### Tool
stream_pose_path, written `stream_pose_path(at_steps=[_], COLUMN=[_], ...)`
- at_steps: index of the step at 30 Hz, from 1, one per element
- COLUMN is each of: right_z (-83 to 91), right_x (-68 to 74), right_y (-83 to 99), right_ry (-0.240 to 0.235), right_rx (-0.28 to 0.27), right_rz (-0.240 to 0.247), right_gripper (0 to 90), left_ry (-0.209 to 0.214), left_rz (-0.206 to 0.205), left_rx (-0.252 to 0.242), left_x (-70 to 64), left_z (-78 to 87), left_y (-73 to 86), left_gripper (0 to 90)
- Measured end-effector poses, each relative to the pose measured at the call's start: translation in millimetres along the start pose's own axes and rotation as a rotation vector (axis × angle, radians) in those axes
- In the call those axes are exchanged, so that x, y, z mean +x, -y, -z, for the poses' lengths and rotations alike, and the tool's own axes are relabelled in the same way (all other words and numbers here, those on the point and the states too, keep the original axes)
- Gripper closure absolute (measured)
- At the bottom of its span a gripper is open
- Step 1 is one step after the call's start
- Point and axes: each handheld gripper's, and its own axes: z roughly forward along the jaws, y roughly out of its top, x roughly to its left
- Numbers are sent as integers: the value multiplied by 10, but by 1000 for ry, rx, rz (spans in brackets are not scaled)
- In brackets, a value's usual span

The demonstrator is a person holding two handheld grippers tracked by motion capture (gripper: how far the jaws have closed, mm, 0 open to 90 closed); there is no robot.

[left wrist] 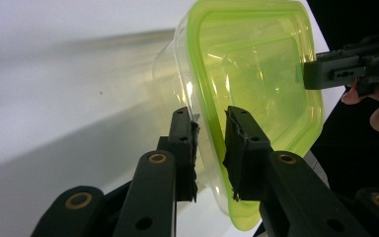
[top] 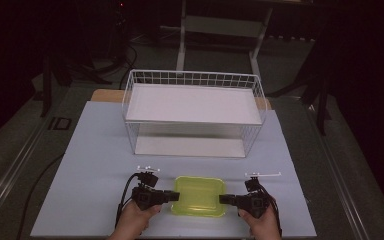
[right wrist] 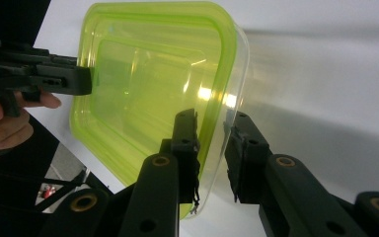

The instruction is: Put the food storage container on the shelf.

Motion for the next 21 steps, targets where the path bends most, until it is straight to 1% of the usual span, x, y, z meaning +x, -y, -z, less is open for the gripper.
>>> stream_pose_path(at_steps=[1,2,3,5,6,10,12,14,16,18,19,21], right_z=[4,5,9,16,24,46,60,74,82,86,84,82], right_x=[7,5,4,30,54,104,131,164,190,200,209,220], right_y=[6,12,19,27,24,-58,-121,-188,-257,-323,-354,-415], right_ry=[-4,-10,-20,-25,-20,-19,-16,-6,2,2,10,14], right_rx=[1,-1,2,9,7,-22,-45,-73,-94,-113,-120,-139], right_rz=[-4,-10,-26,-33,-20,-5,4,24,43,47,53,62], right_gripper=[762,770,779,794,797,797,798,799,799,799,798,797], left_ry=[-3,-7,-24,-60,-66,-57,-60,-50,-51,-51,-46,-53], left_rz=[6,24,31,25,26,34,31,40,31,31,34,24], left_rx=[0,-2,1,-12,-21,-58,-82,-102,-121,-142,-152,-169], left_x=[-11,-30,-58,-116,-130,-135,-130,-111,-106,-105,-95,-91], left_z=[6,14,31,71,92,165,191,216,244,265,275,287], left_y=[5,12,16,11,-1,-70,-115,-162,-210,-257,-279,-319], left_gripper=[761,768,778,800,807,808,808,809,808,808,809,809])
